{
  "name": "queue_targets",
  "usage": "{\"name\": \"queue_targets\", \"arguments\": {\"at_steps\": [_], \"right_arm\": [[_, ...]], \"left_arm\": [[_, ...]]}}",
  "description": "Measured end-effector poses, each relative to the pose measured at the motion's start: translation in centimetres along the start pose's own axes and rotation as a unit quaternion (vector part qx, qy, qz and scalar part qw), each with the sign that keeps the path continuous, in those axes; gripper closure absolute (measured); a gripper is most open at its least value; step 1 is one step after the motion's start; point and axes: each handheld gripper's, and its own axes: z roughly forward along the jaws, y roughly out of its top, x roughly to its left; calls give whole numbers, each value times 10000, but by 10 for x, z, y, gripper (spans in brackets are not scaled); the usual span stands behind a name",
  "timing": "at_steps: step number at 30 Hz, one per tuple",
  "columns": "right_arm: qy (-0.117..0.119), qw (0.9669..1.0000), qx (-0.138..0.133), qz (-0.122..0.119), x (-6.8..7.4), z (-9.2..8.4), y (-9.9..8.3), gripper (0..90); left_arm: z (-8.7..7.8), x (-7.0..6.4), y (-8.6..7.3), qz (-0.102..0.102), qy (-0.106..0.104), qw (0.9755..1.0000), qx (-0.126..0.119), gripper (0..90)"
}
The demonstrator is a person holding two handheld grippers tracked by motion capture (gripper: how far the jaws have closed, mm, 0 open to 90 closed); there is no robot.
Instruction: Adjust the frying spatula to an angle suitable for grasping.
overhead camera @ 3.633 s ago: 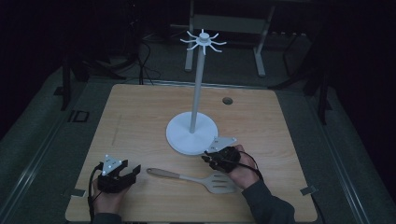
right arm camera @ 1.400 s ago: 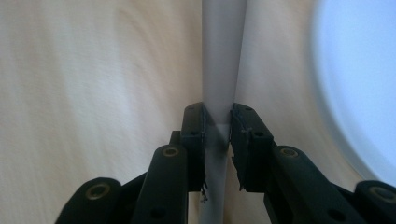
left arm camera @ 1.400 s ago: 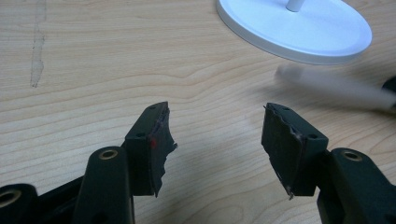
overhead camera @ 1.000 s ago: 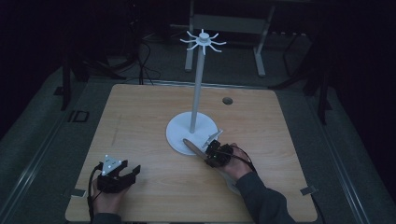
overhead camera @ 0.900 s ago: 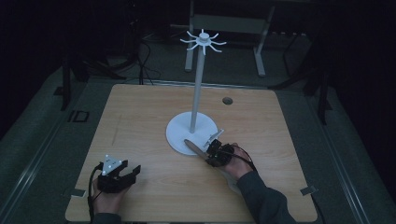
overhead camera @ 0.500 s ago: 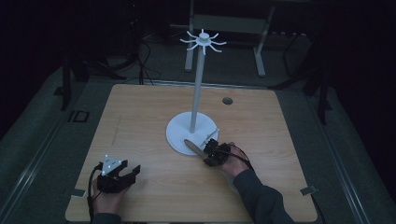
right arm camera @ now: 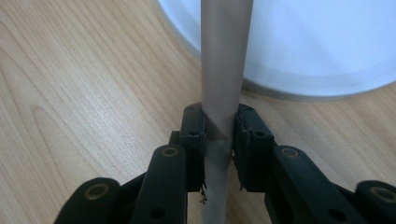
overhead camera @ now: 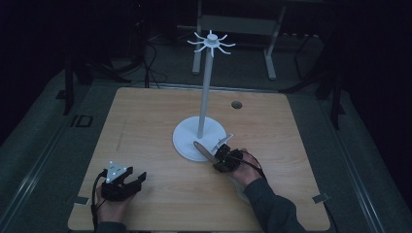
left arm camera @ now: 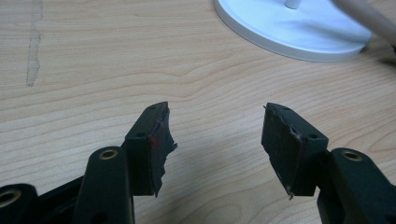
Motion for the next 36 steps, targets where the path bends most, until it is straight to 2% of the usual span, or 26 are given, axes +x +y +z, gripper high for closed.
{"name": "queue_targets", "arguments": {"at_steps": [4, 6, 8, 11, 12, 15, 16, 17, 18, 19, 24, 32, 33, 36], "right_arm": [[-104, 9996, -242, 72, -2, -9, -1, 750], [-112, 9995, -272, 87, -3, -11, -2, 750], [-111, 9988, -474, 106, -4, -17, -3, 750], [-116, 9981, -589, 125, -4, -21, -4, 750], [-145, 9970, -739, 154, -4, -26, -4, 750], [-151, 9966, -799, 142, -5, -28, -4, 750], [-168, 9942, -1039, 201, -7, -35, -5, 750], [-168, 9942, -1039, 201, -7, -35, -5, 750], [-189, 9925, -1186, 236, -7, -39, -6, 751], [-189, 9925, -1186, 236, -7, -39, -6, 751], [-272, 9877, -1519, 257, -7, -49, -9, 751], [-359, 9828, -1782, 322, -9, -58, -11, 751], [-384, 9794, -1953, 336, -9, -63, -13, 751], [-422, 9764, -2095, 322, -8, -67, -14, 751]], "left_arm": [[0, 1, 0, -5, 1, 10000, -10, 423], [0, 0, 0, 13, 3, 10000, -1, 423], [0, 0, 0, 12, -6, 10000, 4, 422], [1, 0, 0, 7, -11, 10000, -7, 422], [1, -1, 0, 7, -14, 10000, -6, 422], [1, -1, 0, 12, -12, 10000, -3, 422], [1, -1, 0, 6, -14, 10000, 4, 422], [1, -1, 0, 7, -13, 10000, 7, 422], [1, -1, 0, 2, -13, 10000, 8, 422], [1, -1, 0, 0, -13, 10000, 7, 422], [2, -1, 0, 11, -8, 10000, 21, 422], [2, -1, 1, 9, -8, 10000, 19, 422], [2, -1, 1, 11, -8, 10000, 19, 422], [2, -1, 1, 28, -13, 10000, 21, 422]]}}
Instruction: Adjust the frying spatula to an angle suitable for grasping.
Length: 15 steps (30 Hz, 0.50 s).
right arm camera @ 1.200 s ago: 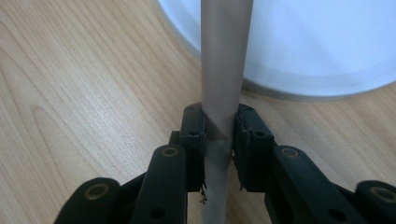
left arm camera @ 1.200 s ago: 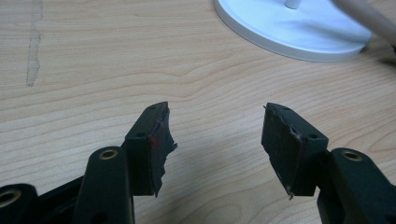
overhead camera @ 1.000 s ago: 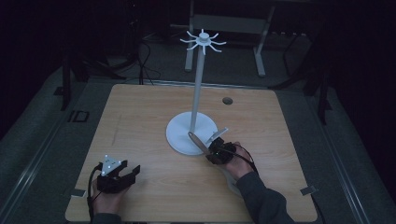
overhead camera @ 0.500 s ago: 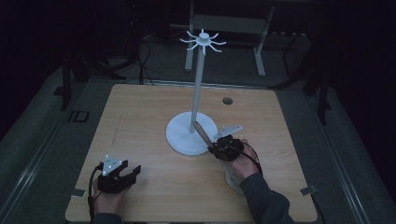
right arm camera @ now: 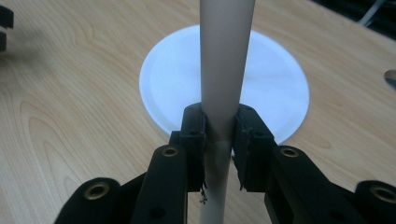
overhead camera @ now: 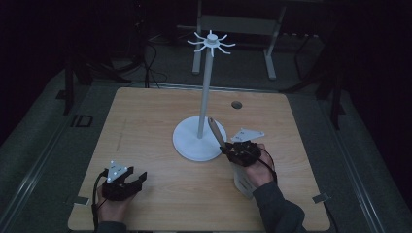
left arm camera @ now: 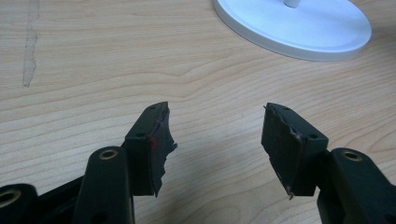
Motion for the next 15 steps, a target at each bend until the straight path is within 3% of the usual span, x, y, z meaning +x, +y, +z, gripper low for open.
{"name": "queue_targets", "arguments": {"at_steps": [15], "right_arm": [[-61, 9992, -376, 70, -2, -15, 3, 751]], "left_arm": [[-1, 0, 0, -11, 5, 10000, -16, 422]]}}
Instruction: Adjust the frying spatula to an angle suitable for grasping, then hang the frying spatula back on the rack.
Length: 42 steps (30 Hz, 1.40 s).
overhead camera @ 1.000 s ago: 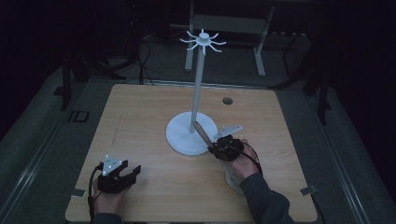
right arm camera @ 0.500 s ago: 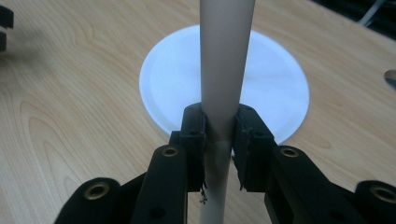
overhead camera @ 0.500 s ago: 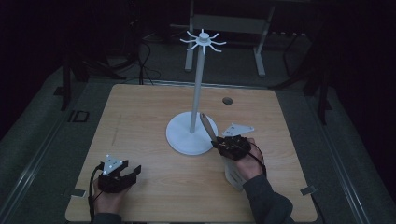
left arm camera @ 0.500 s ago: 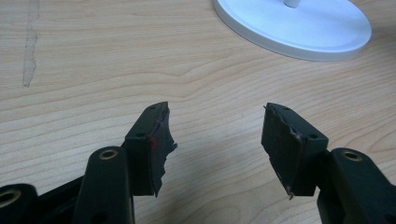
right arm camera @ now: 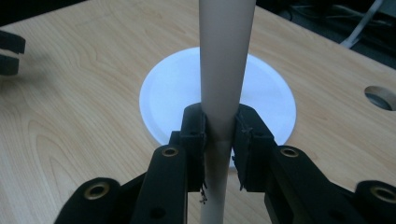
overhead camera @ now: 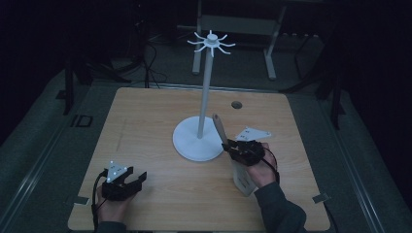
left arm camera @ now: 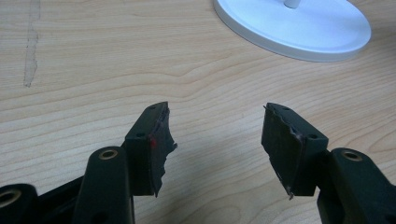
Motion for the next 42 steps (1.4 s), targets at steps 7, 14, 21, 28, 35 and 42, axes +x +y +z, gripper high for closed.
{"name": "queue_targets", "arguments": {"at_steps": [7, 14, 21, 28, 35, 42], "right_arm": [[-57, 9998, -182, 54, -2, -8, 3, 751], [-102, 9992, -367, 111, -1, -13, 5, 751], [-121, 9984, -531, 138, -1, -16, 8, 751], [-113, 9977, -650, 156, -1, -17, 11, 750], [-126, 9966, -781, 211, -1, -18, 14, 751], [-113, 9953, -926, 251, -2, -18, 22, 751]], "left_arm": [[1, 0, 0, 16, -7, 10000, 19, 422], [0, 0, 0, 11, -4, 10000, -1, 423], [0, 0, 0, -6, 0, 10000, -4, 422], [0, 0, 0, -16, 0, 10000, -8, 423], [0, 0, 0, 4, -4, 10000, -15, 422], [-1, 1, 0, -8, 1, 10000, -23, 422]]}}
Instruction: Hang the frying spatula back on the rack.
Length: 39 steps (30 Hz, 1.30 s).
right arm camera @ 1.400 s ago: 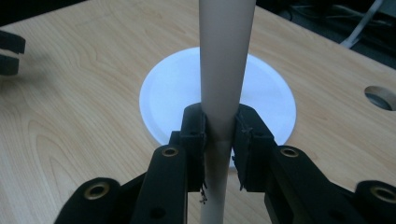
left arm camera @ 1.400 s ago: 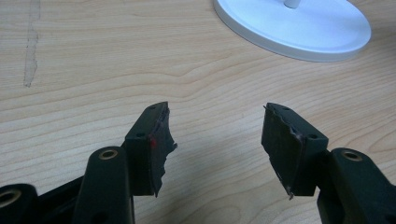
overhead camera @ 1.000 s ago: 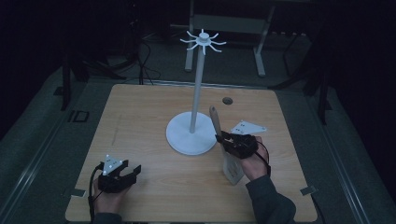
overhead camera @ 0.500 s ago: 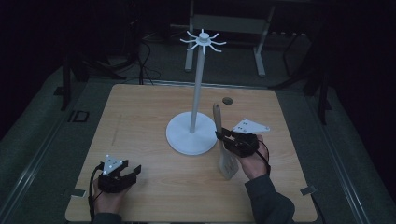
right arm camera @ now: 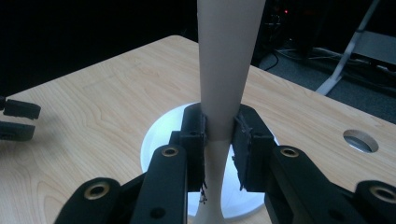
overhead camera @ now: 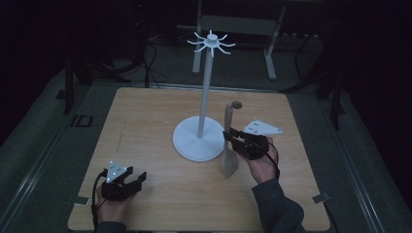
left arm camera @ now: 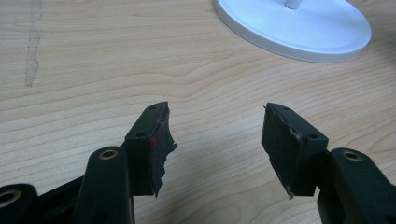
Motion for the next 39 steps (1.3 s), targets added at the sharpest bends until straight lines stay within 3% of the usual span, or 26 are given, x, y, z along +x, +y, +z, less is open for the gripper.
{"name": "queue_targets", "arguments": {"at_steps": [39], "right_arm": [[-7, 9987, -515, 53, -4, -1, 38, 751]], "left_arm": [[0, 0, 0, -3, 0, 10000, -9, 422]]}}
